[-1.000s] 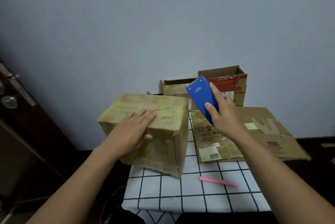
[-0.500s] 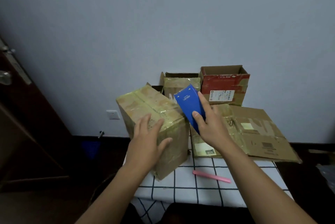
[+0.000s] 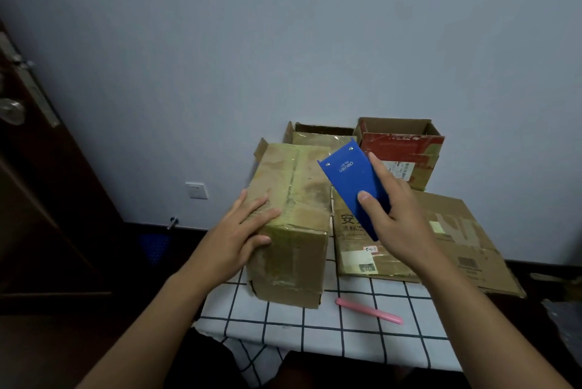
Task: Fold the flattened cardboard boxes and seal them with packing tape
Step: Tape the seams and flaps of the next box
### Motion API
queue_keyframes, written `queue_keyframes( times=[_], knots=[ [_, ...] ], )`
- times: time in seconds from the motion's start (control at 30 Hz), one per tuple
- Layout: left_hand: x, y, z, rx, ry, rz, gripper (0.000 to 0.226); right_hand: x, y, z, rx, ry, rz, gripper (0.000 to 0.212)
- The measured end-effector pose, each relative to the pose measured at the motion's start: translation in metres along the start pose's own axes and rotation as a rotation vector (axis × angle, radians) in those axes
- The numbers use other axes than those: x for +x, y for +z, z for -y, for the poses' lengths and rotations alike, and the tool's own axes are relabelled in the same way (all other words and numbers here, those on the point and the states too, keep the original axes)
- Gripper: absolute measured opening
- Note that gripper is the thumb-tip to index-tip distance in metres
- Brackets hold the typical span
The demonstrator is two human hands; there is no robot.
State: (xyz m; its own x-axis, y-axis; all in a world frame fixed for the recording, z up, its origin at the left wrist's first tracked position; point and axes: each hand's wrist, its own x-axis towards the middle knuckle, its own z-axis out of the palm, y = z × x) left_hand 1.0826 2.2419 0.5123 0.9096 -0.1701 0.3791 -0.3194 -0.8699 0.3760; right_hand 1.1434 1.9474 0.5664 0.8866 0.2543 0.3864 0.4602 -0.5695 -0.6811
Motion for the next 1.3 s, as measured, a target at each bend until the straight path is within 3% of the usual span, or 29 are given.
queue_keyframes(
  times=[0.17,0.3,0.4,0.5,0.6,0.7,0.87,0.97,1.13,1.3],
  knots=[
    [-0.004,0.000,-0.014,0.028,-0.063,0.011,0.061,0.000,-0.016,0.030,-0.163,-0.042,0.030,0.098],
    [0.001,-0.011,-0.030,0.022,-0.134,0.143,0.080,0.004,-0.037,0.063,-0.435,-0.197,-0.036,0.089],
    [0.014,-0.029,-0.042,-0.196,-0.262,0.072,0.067,0.015,-0.054,0.082,-0.260,-0.250,-0.017,0.078],
    [0.029,-0.050,-0.059,-0.490,-0.341,-0.152,0.027,0.026,-0.057,0.093,-0.185,-0.318,0.126,0.076],
    [0.040,-0.071,-0.074,-0.826,-0.401,-0.267,0.041,0.028,-0.050,0.096,-0.260,-0.383,0.228,0.081],
    [0.044,-0.080,-0.079,-0.981,-0.366,-0.193,0.062,0.029,-0.042,0.093,-0.316,-0.428,0.259,0.085],
    [0.043,-0.083,-0.081,-1.212,-0.325,-0.168,0.031,0.027,-0.035,0.089,-0.343,-0.478,0.251,0.086],
    [0.042,-0.082,-0.076,-1.210,-0.331,-0.138,0.018,0.026,-0.032,0.085,-0.298,-0.494,0.241,0.086],
    [0.042,-0.087,-0.077,-1.301,-0.384,-0.172,0.027,0.026,-0.027,0.084,-0.264,-0.528,0.228,0.085],
    [0.042,-0.088,-0.076,-1.132,-0.399,-0.153,0.029,0.027,-0.022,0.081,-0.140,-0.578,0.192,0.084]
  ],
)
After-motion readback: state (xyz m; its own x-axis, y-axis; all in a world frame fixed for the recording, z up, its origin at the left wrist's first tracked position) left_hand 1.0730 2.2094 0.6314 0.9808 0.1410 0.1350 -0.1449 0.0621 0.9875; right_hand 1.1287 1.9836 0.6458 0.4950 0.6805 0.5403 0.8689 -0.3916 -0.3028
